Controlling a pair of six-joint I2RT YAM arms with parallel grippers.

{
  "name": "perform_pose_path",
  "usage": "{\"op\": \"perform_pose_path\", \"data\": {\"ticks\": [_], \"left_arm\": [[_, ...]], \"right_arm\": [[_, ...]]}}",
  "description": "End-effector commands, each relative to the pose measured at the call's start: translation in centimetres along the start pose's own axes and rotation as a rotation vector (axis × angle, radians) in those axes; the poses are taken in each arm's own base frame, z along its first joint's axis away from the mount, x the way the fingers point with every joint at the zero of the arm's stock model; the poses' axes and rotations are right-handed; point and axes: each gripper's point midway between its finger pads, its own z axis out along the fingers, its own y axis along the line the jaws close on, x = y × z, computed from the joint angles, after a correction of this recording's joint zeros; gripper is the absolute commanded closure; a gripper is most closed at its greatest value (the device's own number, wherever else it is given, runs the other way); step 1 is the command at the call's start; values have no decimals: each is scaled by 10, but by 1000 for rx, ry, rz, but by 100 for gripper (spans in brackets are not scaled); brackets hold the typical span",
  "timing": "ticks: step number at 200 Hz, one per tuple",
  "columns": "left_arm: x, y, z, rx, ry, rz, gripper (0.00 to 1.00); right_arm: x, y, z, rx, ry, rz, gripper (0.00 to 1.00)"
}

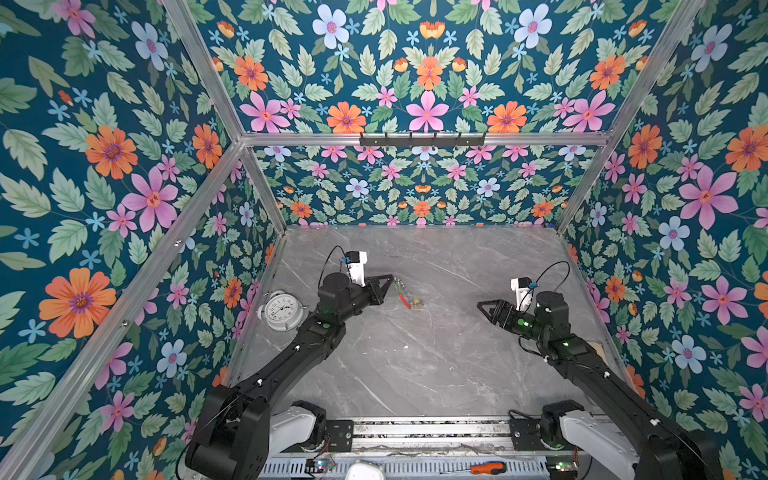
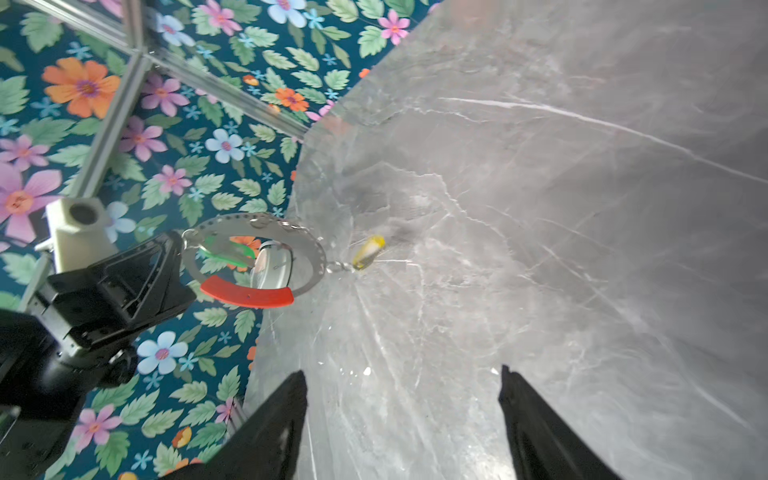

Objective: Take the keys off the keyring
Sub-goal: 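Lift the keyring with the left gripper toward the right gripper while the right arm advances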

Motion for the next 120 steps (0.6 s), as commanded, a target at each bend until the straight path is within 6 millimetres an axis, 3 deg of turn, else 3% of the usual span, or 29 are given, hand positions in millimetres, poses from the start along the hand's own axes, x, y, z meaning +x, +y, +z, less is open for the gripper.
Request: {"op": "perform_pose_path", "data": {"ticks": [1, 63, 73, 96, 120], "left_arm": [[-3, -46, 2, 172, -5, 87, 100], [16, -121, -6, 422, 0, 206, 100], [19, -131, -8, 458, 4, 225, 100], [29, -146, -11, 511, 27, 262, 100], [36, -155, -14, 554, 45, 281, 100]], "right_arm": [[-1, 29, -7, -78, -25, -101, 25], [15, 107, -12, -239, -17, -361, 23], [14, 118, -17, -285, -17, -386, 27], [18, 144, -29, -404, 5, -464, 46], [18, 158, -39, -472, -4, -507, 52]]}}
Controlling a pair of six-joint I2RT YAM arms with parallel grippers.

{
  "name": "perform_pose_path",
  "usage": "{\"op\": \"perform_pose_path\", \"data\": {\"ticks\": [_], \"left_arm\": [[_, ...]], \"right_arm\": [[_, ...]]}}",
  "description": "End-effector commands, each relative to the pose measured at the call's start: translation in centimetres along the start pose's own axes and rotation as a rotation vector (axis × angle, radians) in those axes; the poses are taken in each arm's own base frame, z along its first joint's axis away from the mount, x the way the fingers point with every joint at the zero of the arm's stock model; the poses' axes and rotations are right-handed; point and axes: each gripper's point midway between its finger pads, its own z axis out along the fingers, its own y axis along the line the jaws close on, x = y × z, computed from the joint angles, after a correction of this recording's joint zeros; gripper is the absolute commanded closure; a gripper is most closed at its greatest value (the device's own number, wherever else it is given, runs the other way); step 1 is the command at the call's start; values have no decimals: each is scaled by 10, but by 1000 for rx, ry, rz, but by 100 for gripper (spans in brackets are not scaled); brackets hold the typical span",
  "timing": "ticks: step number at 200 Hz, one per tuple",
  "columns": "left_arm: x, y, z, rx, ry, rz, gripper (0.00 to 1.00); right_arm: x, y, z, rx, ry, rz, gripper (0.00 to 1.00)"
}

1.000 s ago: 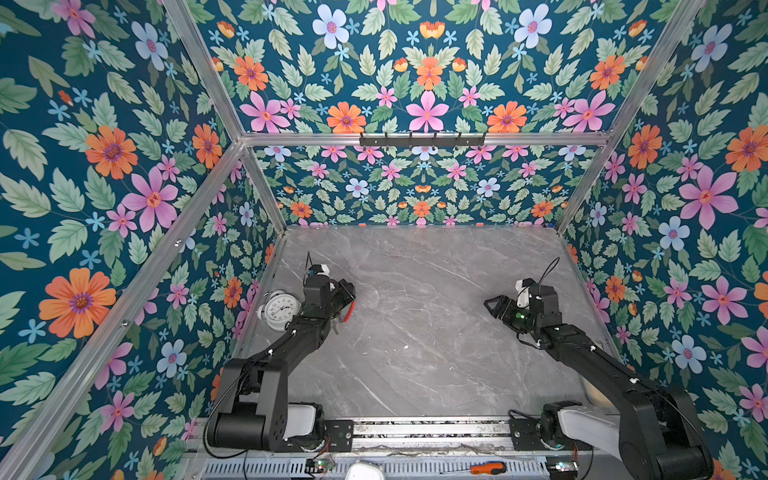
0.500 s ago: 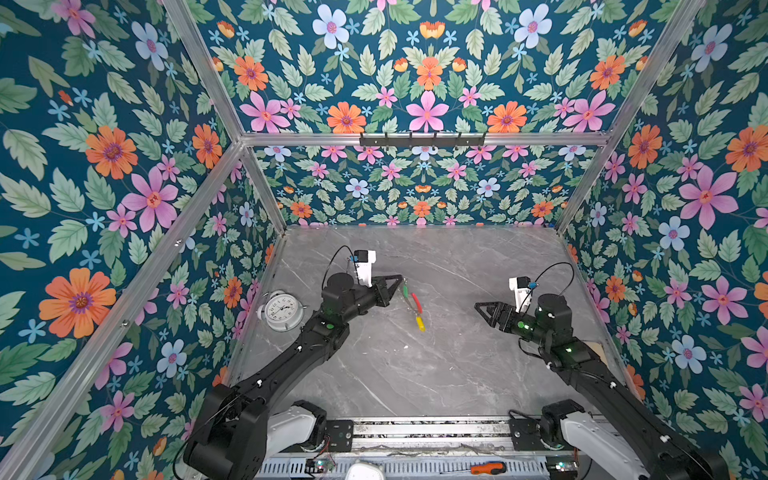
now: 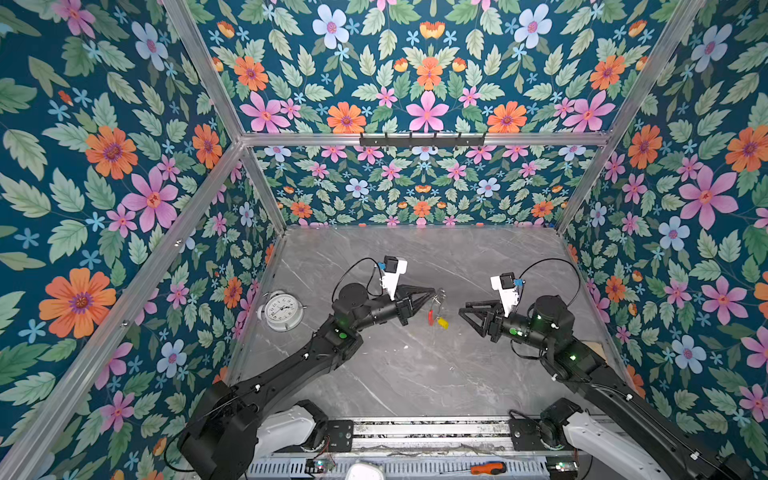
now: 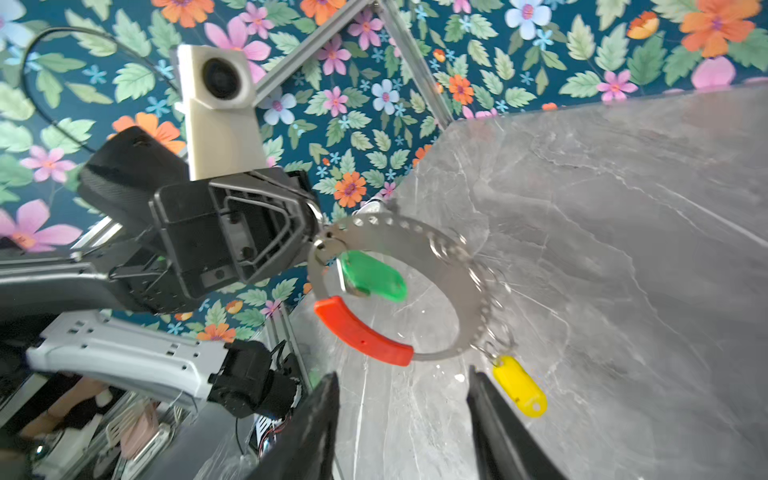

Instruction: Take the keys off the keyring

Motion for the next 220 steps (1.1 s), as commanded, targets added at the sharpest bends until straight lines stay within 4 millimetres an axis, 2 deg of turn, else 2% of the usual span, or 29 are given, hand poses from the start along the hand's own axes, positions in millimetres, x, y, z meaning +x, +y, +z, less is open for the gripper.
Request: {"op": "perform_pose_path", "data": {"ticks": [1, 63, 97, 122, 145, 174, 220], "left_arm": [[-8, -20, 1, 84, -21, 76, 100], [-16, -52, -6, 217, -91, 95, 100], [-25, -67, -13, 278, -148, 86, 100], [-24, -79, -17, 337, -164, 91, 100], [-29, -60, -8, 226, -170, 48, 100], [-24, -42, 3, -25, -139, 154, 100], [-30, -23, -9, -291, -227, 250, 100]], "right_arm": [[-9, 25, -4, -110, -22, -103, 52], [-33, 45, -11, -188, -141, -113, 59], [-44, 52, -9, -212, -175, -92, 60], [-47, 61, -6, -247, -192, -82, 58], [-43, 68, -1, -239, -178, -100, 57], [-41, 64, -2, -146, -200, -142, 57], [-44, 49, -16, -57, -277, -132, 54]]}}
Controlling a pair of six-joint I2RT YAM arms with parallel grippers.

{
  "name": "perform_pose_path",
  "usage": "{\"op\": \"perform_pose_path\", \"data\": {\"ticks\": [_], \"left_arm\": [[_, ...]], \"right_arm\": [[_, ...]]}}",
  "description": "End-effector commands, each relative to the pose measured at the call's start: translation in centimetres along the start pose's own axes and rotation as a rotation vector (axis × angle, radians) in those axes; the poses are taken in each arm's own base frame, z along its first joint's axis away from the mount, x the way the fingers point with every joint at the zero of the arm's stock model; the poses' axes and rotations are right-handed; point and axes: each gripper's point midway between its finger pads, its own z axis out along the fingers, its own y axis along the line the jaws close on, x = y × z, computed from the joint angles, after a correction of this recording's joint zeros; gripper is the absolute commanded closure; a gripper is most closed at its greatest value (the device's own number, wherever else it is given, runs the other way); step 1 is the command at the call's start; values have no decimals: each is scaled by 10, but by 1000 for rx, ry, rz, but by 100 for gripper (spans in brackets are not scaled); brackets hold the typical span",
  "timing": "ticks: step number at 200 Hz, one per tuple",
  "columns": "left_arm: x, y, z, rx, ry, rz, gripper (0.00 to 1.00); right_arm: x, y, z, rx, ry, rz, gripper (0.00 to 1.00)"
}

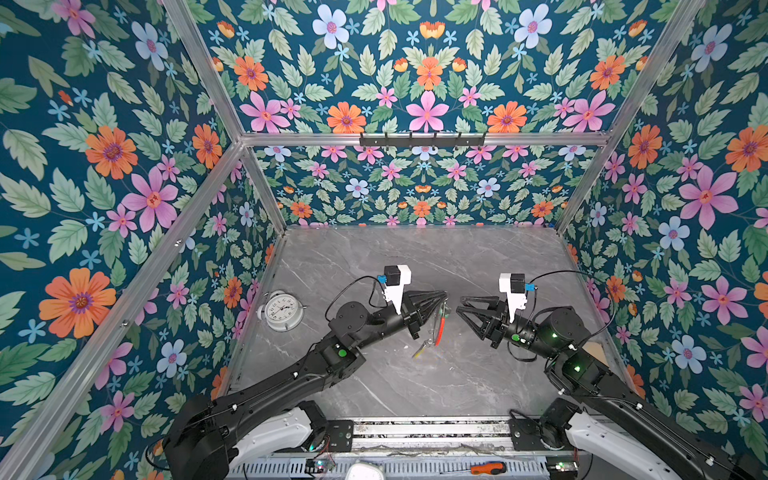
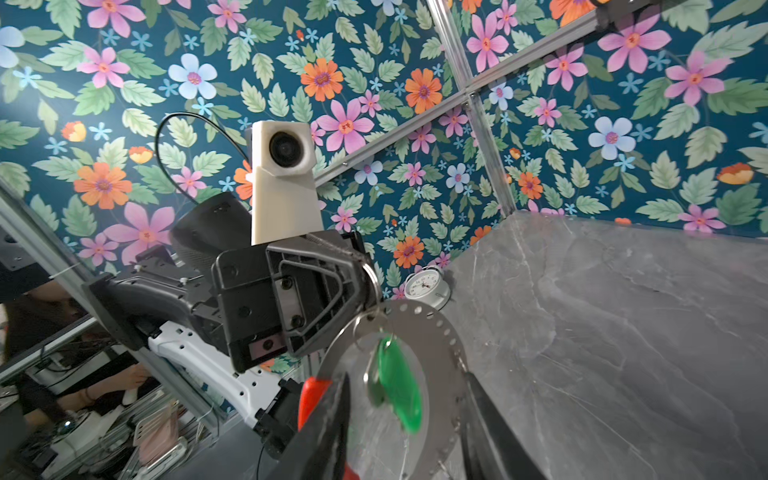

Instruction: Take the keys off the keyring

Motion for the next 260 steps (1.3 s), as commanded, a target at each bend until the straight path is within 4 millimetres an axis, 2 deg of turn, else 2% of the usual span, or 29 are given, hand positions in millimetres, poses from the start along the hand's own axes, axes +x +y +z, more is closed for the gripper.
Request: {"op": "perform_pose_path", "data": {"ticks": [1, 48, 142, 197, 226, 260], "left_arm": [[-1, 34, -6, -232, -30, 111, 100], [5, 37, -4, -366, -40, 225, 100], [15, 18, 0, -287, -29, 273, 100], [27, -7, 4, -133, 41, 301, 100], [32, -27, 5, 2, 88, 301, 100], [31, -47, -4, 177, 115, 242, 100]], "right_arm": [[-7, -13, -6, 83, -57, -21, 54], [1, -25, -13, 146, -49, -5, 52], [12, -29, -17, 172, -2, -3, 49], [15, -17, -13, 139, 104, -59, 47], [16, 0, -11, 47, 141, -88, 48], [20, 18, -9, -61, 176, -94, 51]]}}
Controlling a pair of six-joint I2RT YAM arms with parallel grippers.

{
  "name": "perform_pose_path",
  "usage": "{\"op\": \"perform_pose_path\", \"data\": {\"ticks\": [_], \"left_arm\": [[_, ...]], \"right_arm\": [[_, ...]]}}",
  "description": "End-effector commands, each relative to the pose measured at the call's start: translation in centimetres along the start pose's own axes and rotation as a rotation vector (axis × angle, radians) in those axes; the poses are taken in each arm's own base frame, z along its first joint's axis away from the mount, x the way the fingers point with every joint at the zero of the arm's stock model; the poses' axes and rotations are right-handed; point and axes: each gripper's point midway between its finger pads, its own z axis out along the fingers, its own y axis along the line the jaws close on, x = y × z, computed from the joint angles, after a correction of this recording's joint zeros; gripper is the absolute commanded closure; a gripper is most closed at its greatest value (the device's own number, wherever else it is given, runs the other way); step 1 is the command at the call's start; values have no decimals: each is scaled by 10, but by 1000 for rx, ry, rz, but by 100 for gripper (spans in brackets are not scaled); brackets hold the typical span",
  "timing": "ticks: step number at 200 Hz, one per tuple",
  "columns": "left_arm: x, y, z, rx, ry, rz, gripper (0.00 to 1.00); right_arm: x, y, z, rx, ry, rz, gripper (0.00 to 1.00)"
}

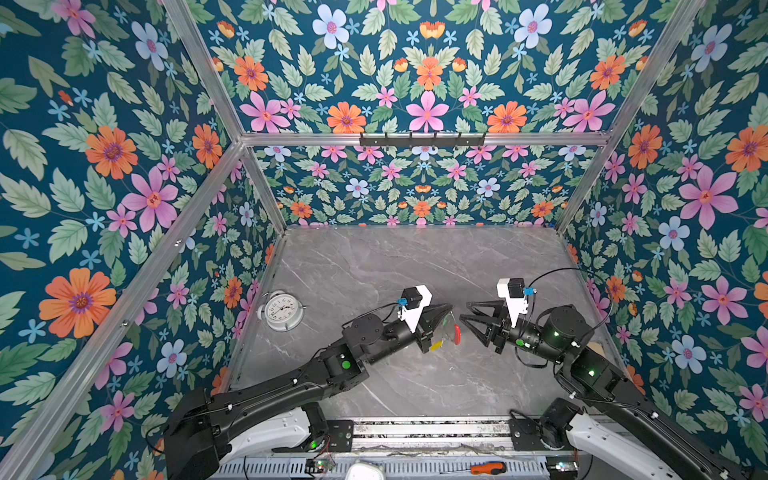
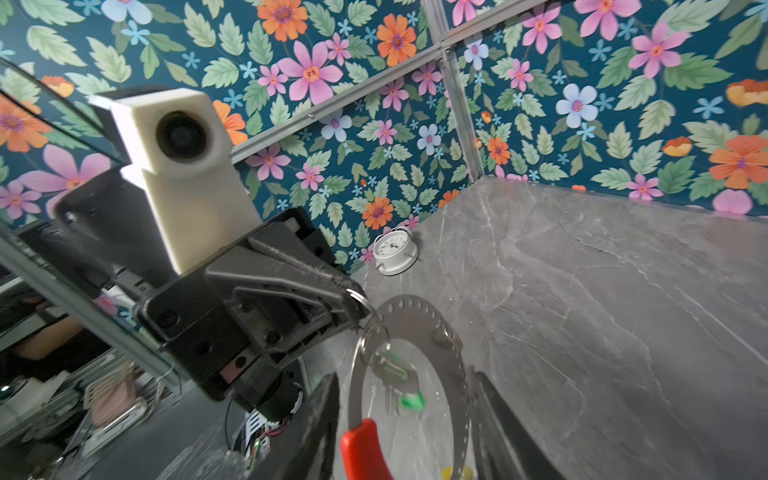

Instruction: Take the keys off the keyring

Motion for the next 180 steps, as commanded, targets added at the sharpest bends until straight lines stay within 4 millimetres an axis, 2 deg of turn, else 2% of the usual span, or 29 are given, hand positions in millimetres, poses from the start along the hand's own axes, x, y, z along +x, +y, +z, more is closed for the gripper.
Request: {"op": "perform_pose_path", "data": {"ticks": [1, 41, 97, 180], "left_arm": [[-8, -27, -7, 194, -7, -37, 100], [-17, -34, -18, 276, -47, -85, 100], [-20, -43, -20, 335, -59, -103, 100], [-20, -43, -20, 340, -67, -105, 100]], "right_arm": [[2, 19, 0, -109, 23, -32, 51], [-6, 35, -4, -198, -24, -31, 56], [-15, 45, 0, -265, -44, -23, 63], [-13, 53, 3, -323, -23, -13, 82]]}}
